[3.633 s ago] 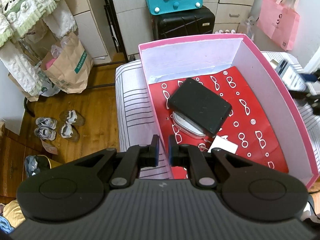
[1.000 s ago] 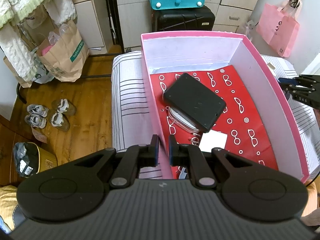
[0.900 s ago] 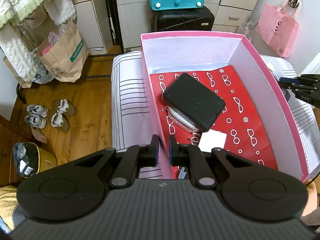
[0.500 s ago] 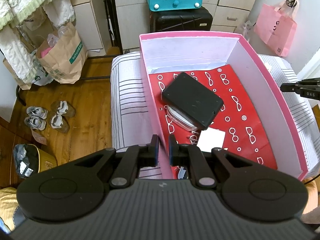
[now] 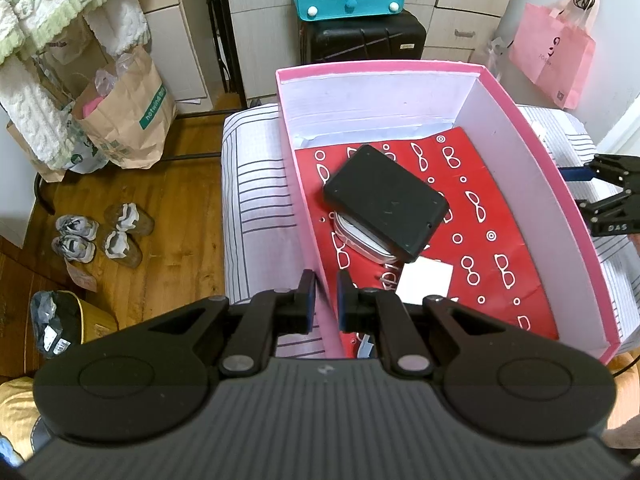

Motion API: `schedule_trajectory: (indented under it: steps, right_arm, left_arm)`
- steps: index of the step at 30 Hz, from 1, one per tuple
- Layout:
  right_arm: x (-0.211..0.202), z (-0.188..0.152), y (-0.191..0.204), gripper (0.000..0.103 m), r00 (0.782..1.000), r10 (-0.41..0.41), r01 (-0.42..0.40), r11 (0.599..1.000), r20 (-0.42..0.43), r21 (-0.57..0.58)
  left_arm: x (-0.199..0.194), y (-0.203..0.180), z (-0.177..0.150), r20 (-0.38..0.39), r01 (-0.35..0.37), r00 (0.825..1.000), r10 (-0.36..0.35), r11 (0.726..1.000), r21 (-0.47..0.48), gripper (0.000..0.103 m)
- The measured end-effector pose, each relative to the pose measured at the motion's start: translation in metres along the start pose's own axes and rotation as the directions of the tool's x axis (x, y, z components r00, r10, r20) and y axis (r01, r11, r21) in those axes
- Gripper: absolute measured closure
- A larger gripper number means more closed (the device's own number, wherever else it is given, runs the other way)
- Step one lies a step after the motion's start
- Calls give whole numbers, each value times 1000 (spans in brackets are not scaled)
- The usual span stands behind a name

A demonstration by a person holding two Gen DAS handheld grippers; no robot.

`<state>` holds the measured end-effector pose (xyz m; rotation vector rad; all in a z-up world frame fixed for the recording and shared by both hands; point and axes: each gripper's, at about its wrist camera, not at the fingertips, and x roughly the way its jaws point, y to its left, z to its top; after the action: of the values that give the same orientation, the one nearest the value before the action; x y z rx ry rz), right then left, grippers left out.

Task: Organize rigid objects
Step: 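Grasp the second grey Wi-Fi device with the right gripper, then carry the second Wi-Fi device into the pink box and release it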

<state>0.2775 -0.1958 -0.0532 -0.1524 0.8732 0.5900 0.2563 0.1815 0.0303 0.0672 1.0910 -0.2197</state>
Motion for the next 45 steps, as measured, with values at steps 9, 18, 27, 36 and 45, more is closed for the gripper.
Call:
schedule_trajectory:
  steps: [9,18,27,36,45]
  right_arm:
    - [17,0,-1,31,1000,-29,29,1000,0,4]
    - [19,-4,-8,22,1000,-17,17,998,2,58]
    - [-4,-10,17,38,994,-29,30,1000,105,-7]
    - [-73,15,59,38,962,2,27,994,273,-104]
    - [-74,56,140,37,966,247,-198,901,80,-385]
  left_arm:
    - [-4,1,0,7,14,1000,-14,1000,-13,94]
    - [-5,3,-3,10,22,1000,-22,1000,-17,94]
    - [-6,5,-2,14,19,1000,-19,1000,-17,94]
    - [-8,5,-4,21,17,1000,-16,998,-52,92]
    - [-10,3,-2,16,12,1000,-11,1000,-28,95]
